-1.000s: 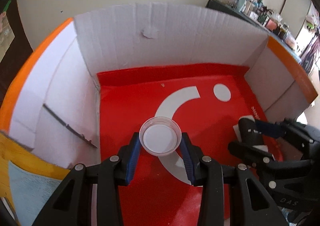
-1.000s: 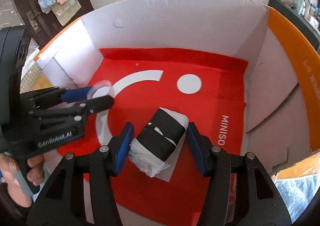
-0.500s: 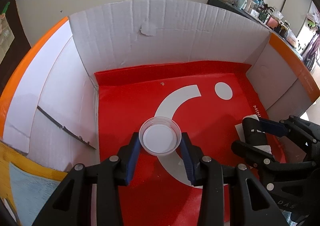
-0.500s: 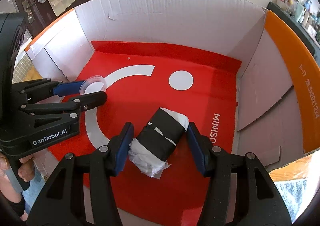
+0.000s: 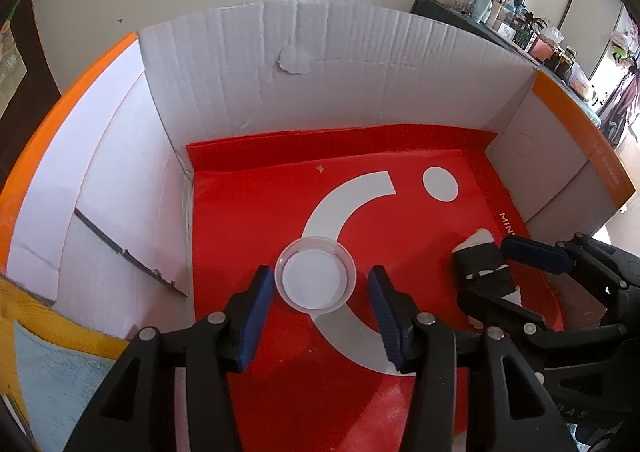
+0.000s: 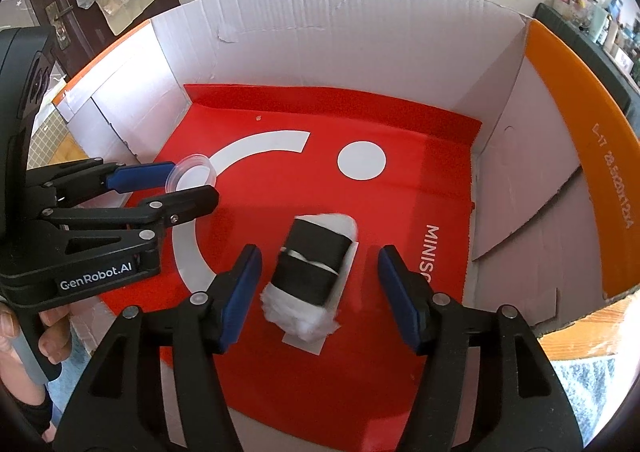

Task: Organize objects
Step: 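Lower the lid onto the red floor and open the left tool while the right tool releases the roll, then withdraw both open tools from the box back toward the toys on the towel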

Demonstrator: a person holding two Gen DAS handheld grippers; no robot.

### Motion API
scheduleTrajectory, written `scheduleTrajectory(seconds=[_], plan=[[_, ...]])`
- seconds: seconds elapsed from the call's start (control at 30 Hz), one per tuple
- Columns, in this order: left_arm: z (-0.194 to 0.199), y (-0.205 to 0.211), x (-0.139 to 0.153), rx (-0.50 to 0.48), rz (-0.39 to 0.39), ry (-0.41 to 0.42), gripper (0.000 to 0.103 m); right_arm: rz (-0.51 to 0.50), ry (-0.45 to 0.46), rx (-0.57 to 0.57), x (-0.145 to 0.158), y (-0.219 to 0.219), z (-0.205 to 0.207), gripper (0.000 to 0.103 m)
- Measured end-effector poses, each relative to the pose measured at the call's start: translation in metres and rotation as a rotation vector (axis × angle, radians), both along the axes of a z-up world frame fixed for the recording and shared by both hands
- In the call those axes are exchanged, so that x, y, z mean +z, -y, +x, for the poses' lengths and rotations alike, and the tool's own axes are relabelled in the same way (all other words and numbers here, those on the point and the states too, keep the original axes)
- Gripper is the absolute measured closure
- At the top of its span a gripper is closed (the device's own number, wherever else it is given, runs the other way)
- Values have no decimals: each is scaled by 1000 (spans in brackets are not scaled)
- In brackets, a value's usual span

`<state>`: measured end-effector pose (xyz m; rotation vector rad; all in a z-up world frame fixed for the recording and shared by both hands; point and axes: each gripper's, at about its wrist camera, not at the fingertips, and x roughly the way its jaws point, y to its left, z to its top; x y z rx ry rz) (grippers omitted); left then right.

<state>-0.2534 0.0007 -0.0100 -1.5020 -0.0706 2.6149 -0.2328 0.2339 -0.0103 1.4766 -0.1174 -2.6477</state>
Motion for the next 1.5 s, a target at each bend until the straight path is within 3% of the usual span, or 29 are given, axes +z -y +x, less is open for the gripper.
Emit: scheduleTrajectory(seconds=[0.37, 0.67, 0.8, 1.13, 1.5], plan=[[17, 0, 12, 3, -18, -55, 42, -5, -34, 10, 7, 5, 8, 38], [30, 4, 27, 3, -12, -94, 42, -18, -74, 20, 14, 10, 20, 37], [40, 4, 33, 7, -20, -116, 41, -2, -97, 30, 19, 17, 27, 32], [61, 9, 41, 36, -26, -159, 27, -9, -148, 35, 31, 27, 49, 26], [84, 10, 44, 53, -41, -194, 21, -16, -204, 31, 40, 34, 77, 19]])
